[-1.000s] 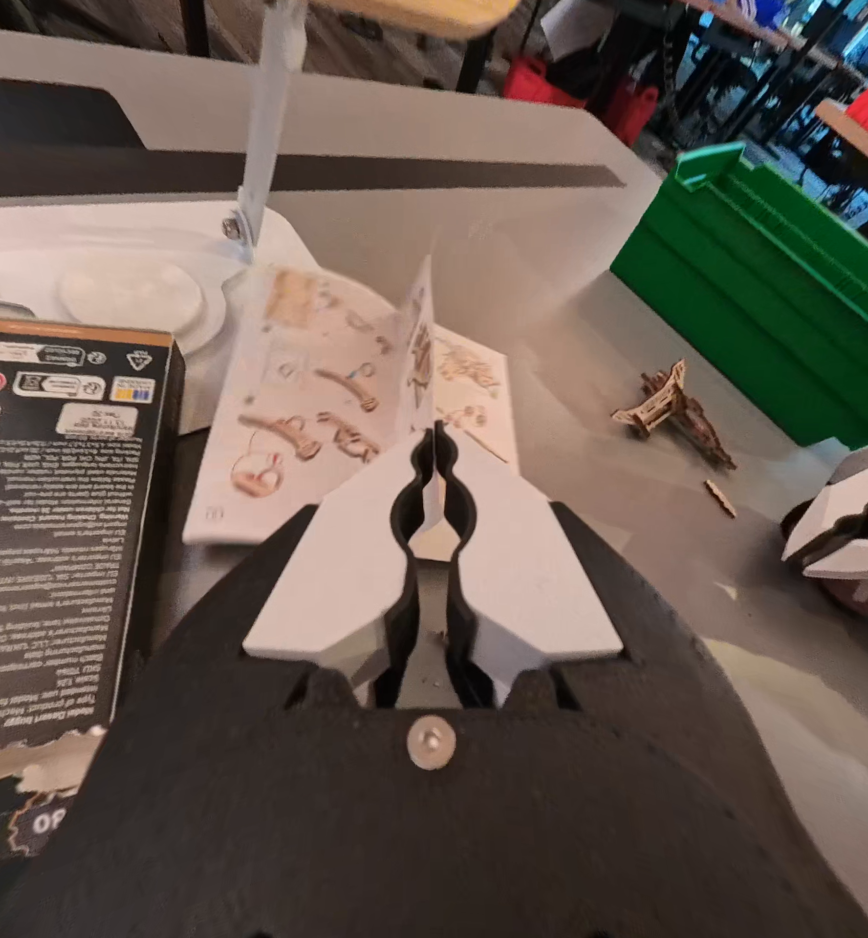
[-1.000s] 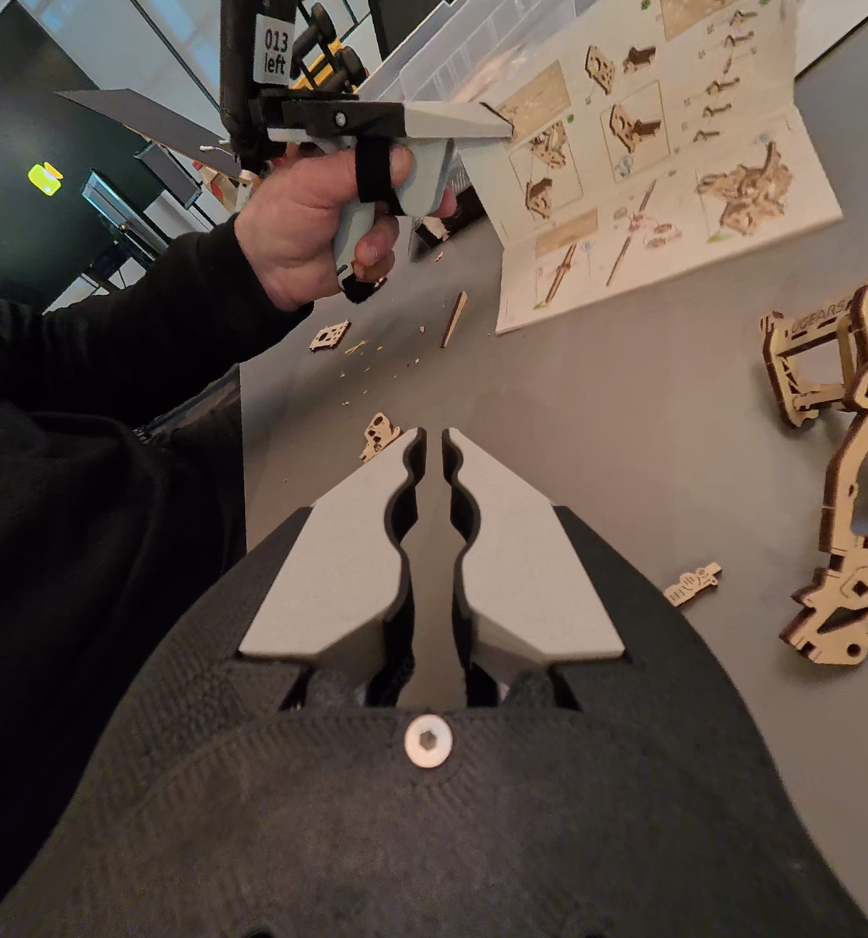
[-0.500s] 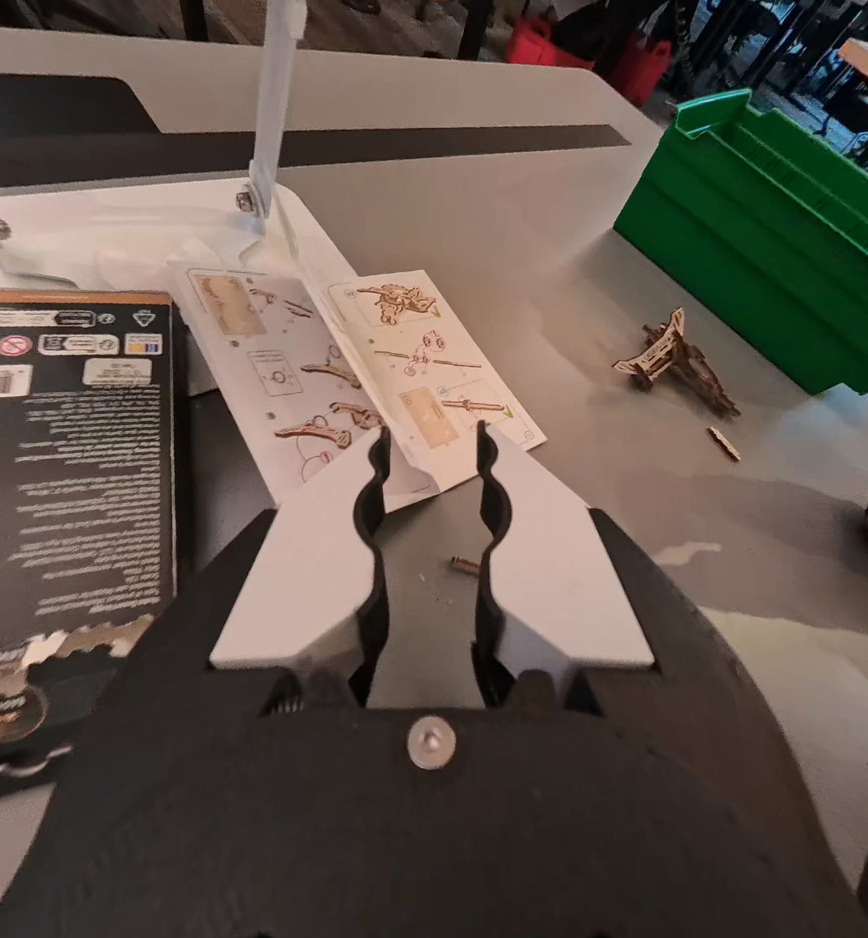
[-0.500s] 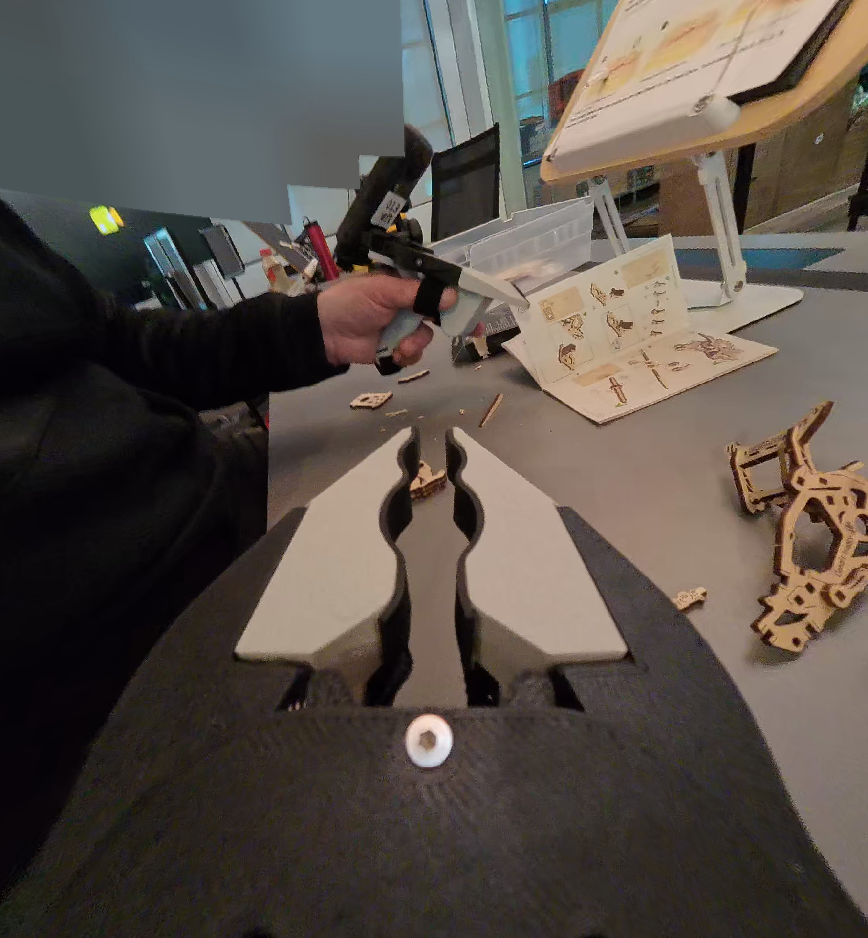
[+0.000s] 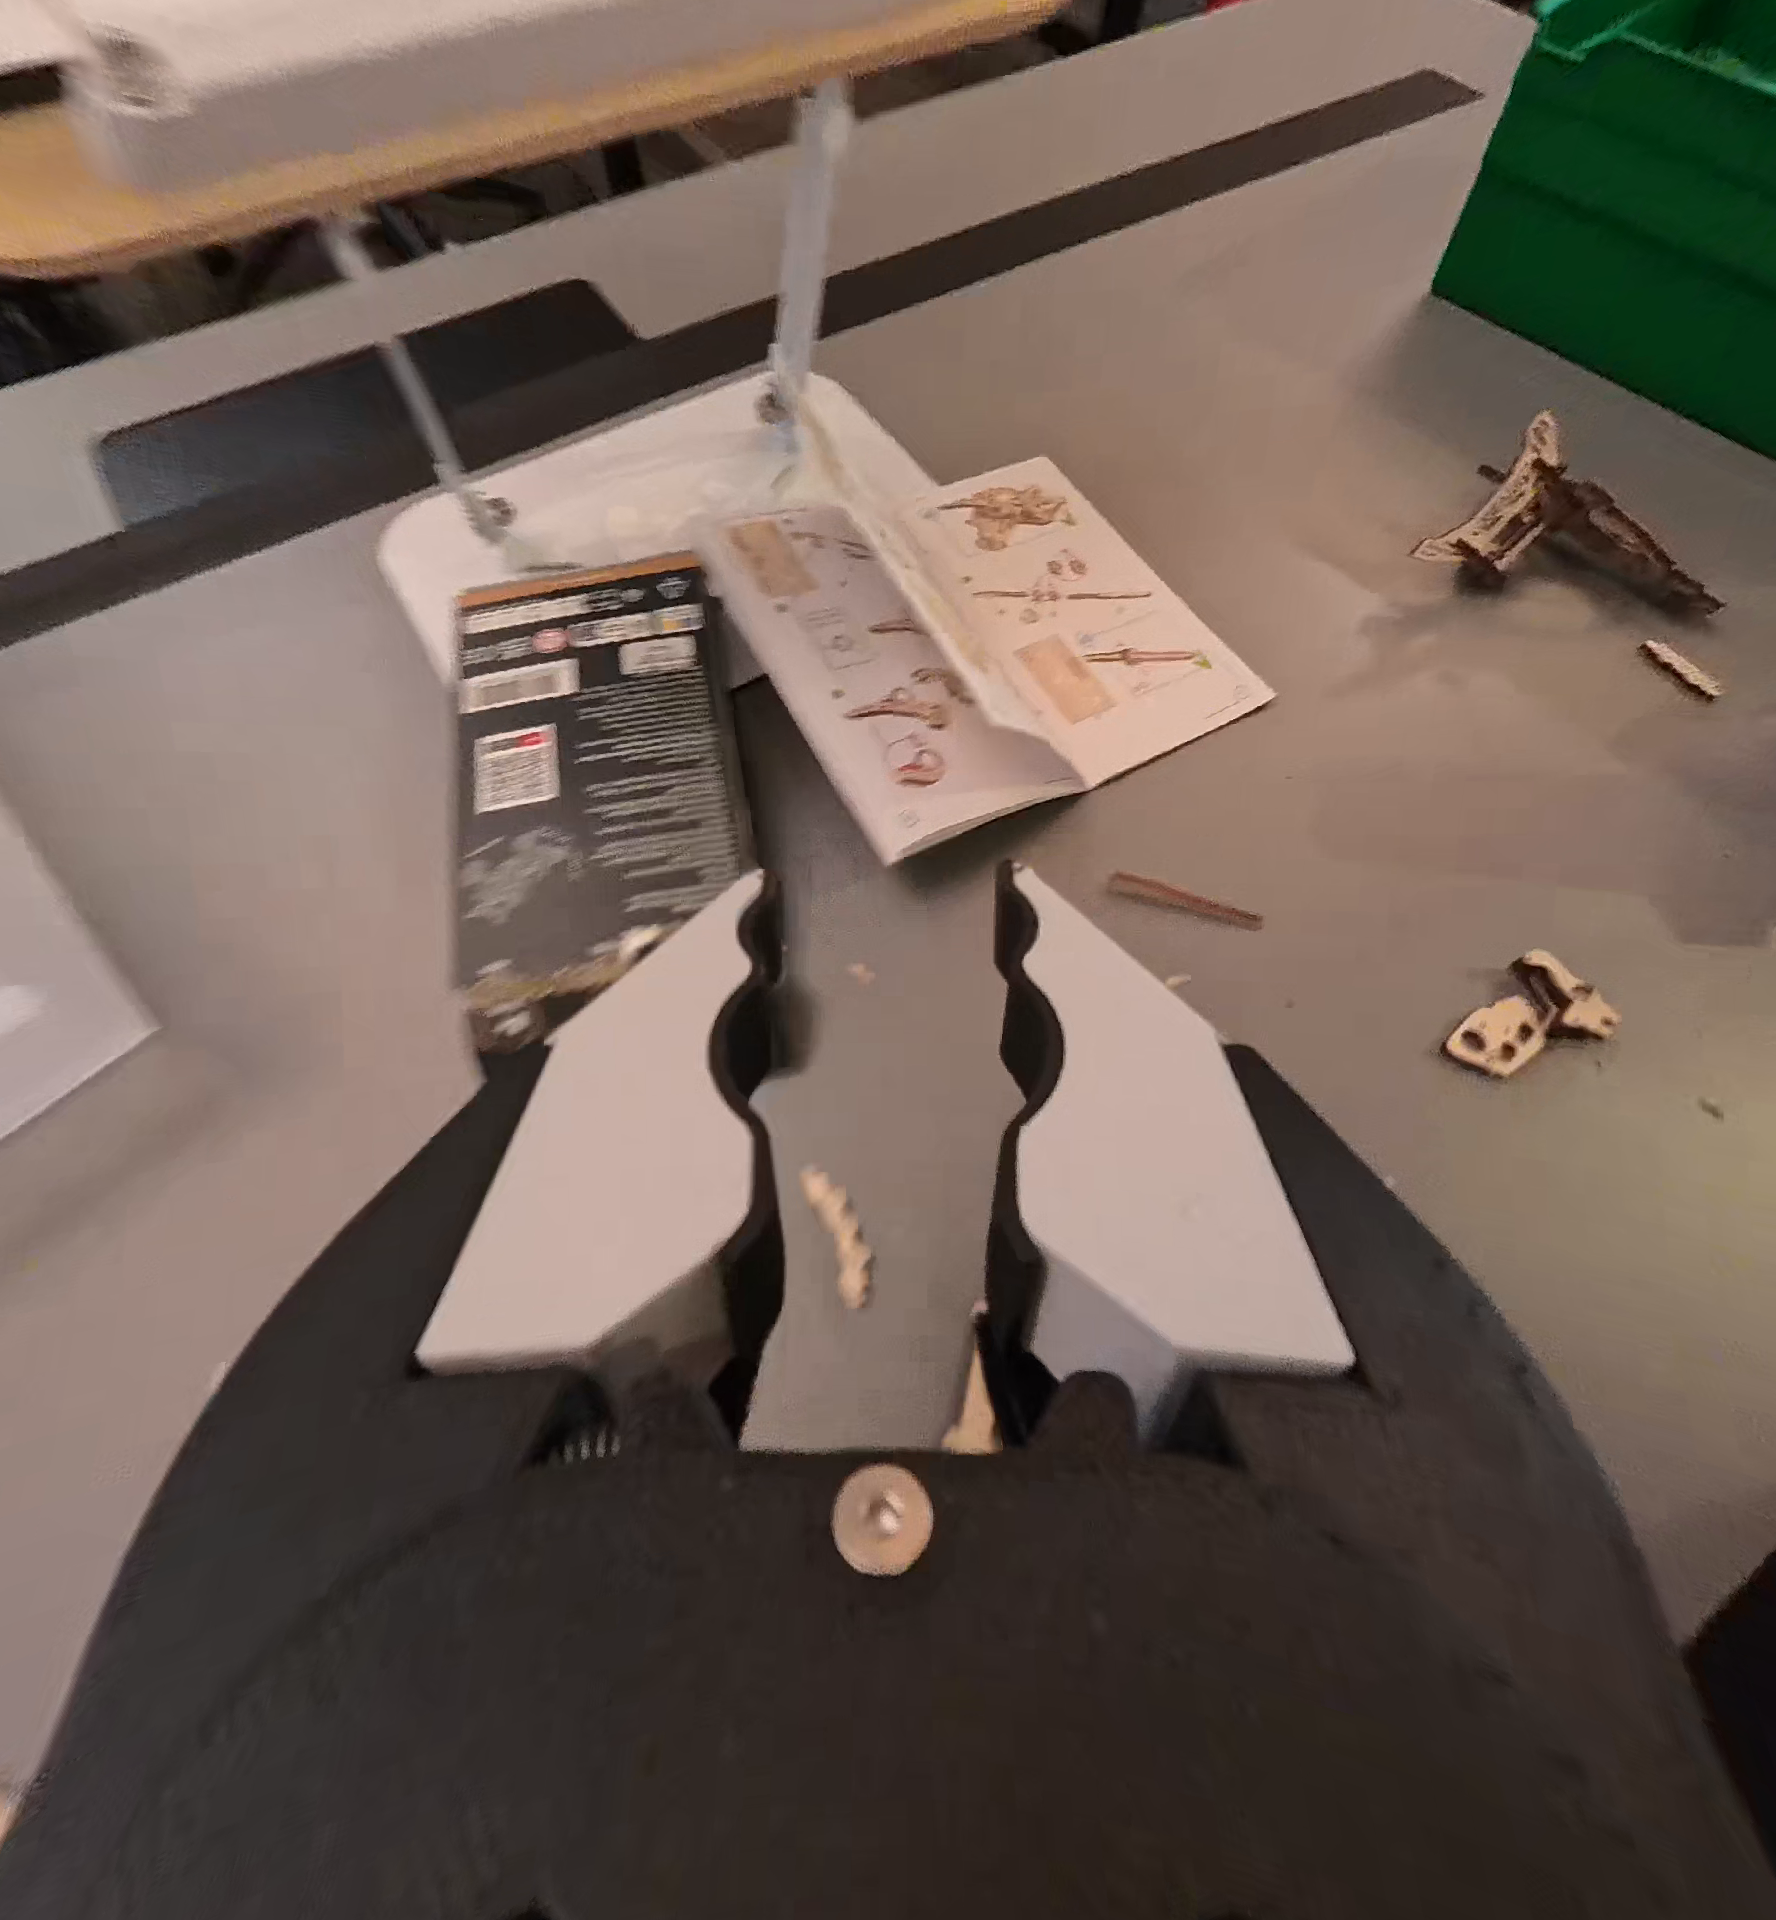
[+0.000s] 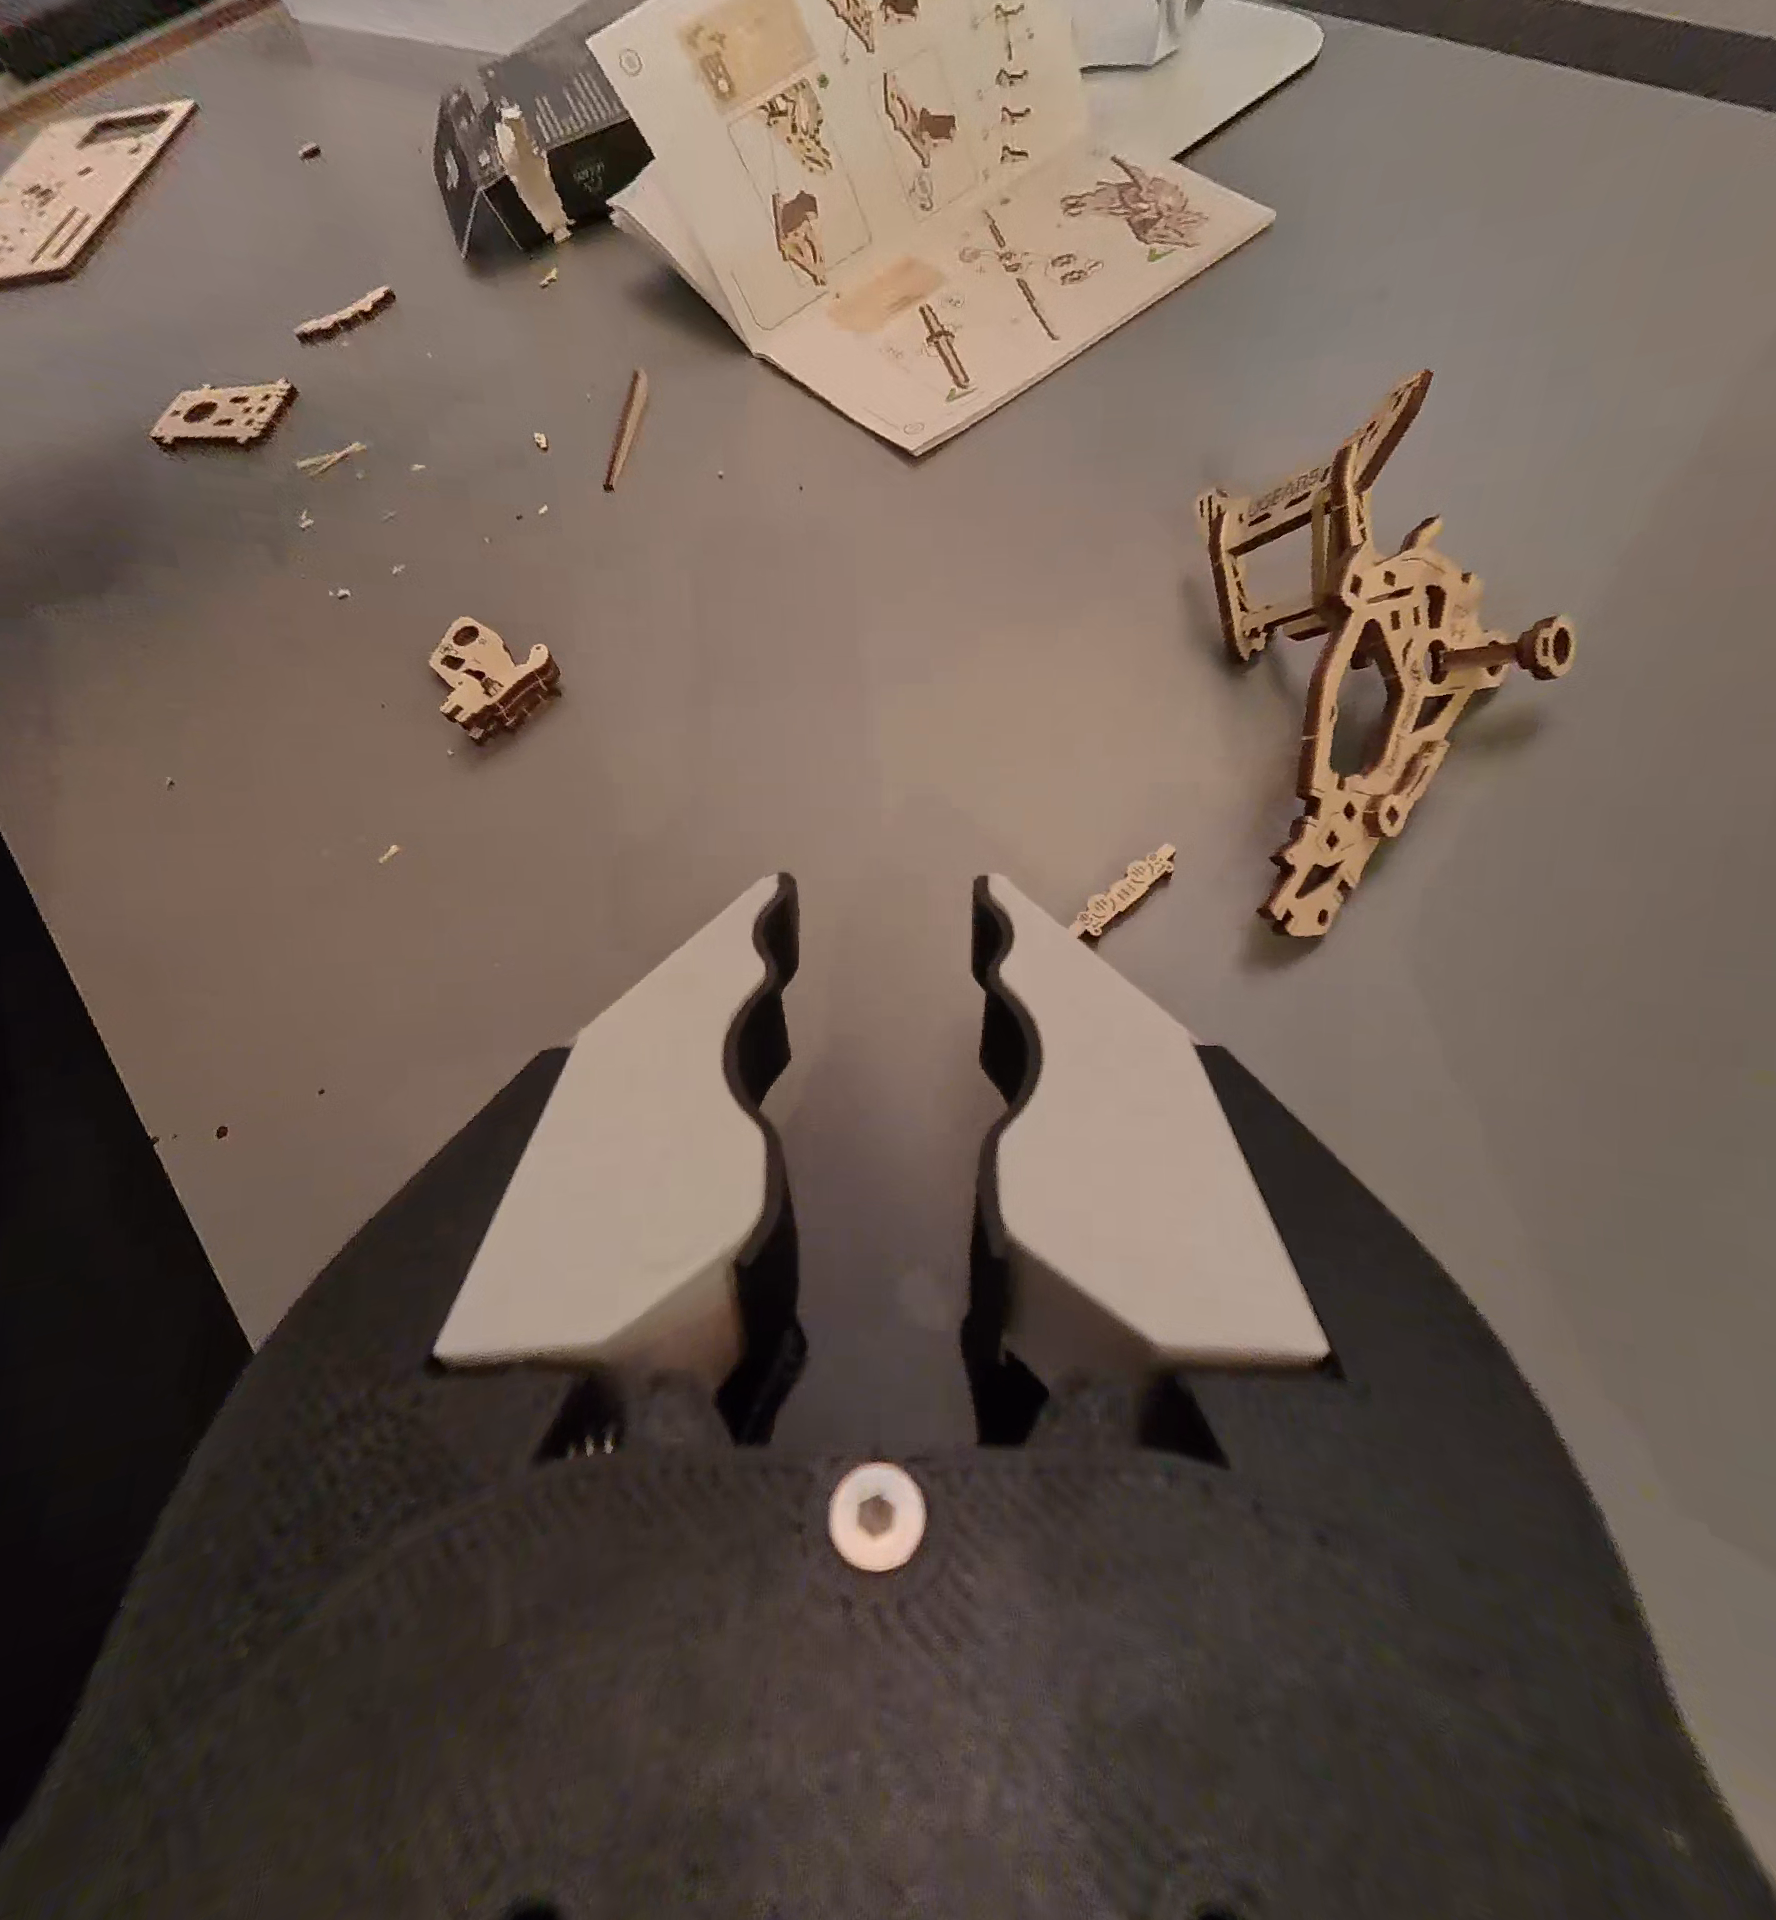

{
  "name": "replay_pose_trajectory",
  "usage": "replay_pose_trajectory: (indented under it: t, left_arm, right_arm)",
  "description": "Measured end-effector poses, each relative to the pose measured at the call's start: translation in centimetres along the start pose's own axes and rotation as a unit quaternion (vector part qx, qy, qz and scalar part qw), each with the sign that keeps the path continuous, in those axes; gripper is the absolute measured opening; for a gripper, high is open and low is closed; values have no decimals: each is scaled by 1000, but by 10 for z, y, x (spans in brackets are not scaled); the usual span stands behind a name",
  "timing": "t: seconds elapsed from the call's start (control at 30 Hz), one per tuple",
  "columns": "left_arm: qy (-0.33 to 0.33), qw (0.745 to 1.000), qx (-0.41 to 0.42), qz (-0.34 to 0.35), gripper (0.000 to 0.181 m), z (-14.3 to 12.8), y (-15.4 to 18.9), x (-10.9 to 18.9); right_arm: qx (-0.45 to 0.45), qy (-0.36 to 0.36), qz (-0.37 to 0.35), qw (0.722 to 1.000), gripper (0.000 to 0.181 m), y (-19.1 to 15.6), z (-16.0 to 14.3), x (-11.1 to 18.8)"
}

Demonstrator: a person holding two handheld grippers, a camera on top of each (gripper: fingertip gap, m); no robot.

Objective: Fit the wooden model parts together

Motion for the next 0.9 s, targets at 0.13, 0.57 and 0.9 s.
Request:
replay_pose_trajectory:
  t: [0.13,0.57,0.9]
  left_arm:
    - [1,998,3,55,47,-9,-38,55]
    - [63,979,127,143,62,-86,-141,178]
    - [-133,980,-4,149,79,-181,-158,146]
  right_arm:
    - [-7,-11,5,1000,36,1,-2,-2]
    - [-40,-27,6,999,41,6,-4,-5]
    - [36,-49,32,998,49,-25,43,-41]
Point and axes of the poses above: each gripper's, where its closed fingertips meet, x back along the fingers, z out of its top, y = z × x across the jaws, the point moved 5 cm from there along x, back along the fingers, and after that the axes turned 5 degrees about x, right-handed, at the moved point
